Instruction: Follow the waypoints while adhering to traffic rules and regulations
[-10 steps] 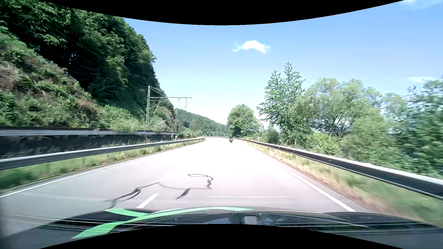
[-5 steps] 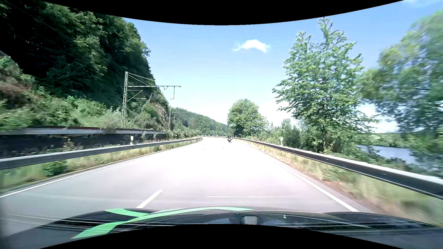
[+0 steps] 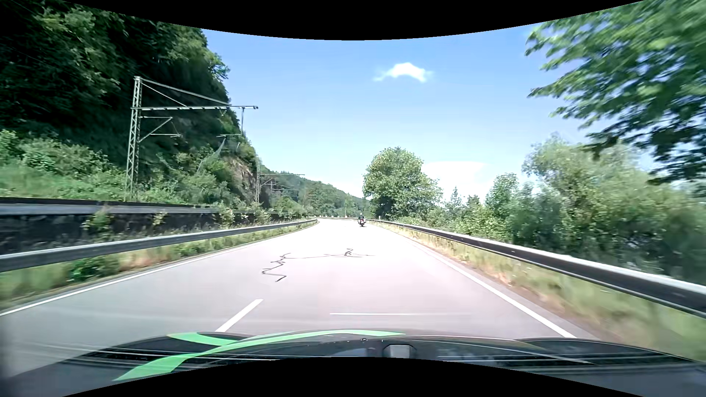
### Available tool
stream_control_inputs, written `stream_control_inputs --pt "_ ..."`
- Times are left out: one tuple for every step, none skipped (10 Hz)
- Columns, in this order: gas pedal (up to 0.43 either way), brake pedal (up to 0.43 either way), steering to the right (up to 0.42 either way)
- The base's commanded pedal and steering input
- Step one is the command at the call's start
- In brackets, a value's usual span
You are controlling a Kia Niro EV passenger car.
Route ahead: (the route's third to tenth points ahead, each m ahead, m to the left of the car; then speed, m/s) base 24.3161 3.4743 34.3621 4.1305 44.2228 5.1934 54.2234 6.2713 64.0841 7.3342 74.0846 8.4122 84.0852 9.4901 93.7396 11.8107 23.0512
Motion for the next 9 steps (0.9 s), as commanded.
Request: stream_control_inputs --pt "0.13 0.0 -0.007" --pt "0.13 0.0 -0.009" --pt "0.13 0.0 -0.01" --pt "0.118 0.0 -0.01" --pt "0.118 0.0 -0.01" --pt "0.13 0.0 -0.01" --pt "0.13 0.0 -0.011" --pt "0.138 0.0 -0.012" --pt "0.138 0.0 -0.013"
